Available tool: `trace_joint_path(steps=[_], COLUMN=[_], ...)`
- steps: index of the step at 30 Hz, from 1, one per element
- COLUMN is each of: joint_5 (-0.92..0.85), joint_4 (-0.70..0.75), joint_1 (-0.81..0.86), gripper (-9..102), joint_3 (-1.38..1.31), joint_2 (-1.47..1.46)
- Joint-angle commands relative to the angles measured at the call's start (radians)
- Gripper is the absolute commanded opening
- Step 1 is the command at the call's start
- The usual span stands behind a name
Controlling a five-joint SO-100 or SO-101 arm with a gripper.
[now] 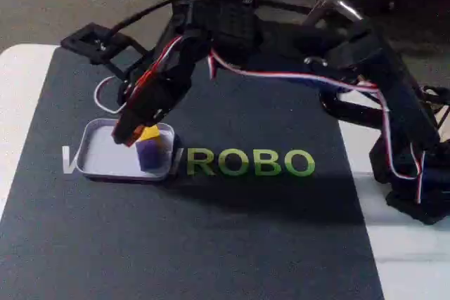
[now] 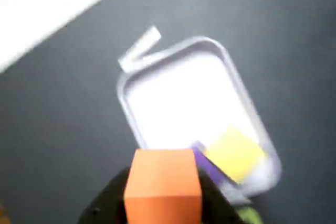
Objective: Move blocks one by one until all three blocks are in the tray.
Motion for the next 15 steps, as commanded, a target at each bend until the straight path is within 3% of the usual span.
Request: trace_joint_path(steps=[1, 2, 4, 15], joint_5=[0.04, 0.038, 0.023, 0.021], joint_4=[0.14, 0.207, 0.255, 0.287], joint_1=[0.009, 0.012, 0.015, 0.014], gripper=[-8, -8, -8, -8], joint_3=[-0.488, -0.687, -0.752, -0.752], joint_2=[-0.206, -0.313, -0.362, -0.367])
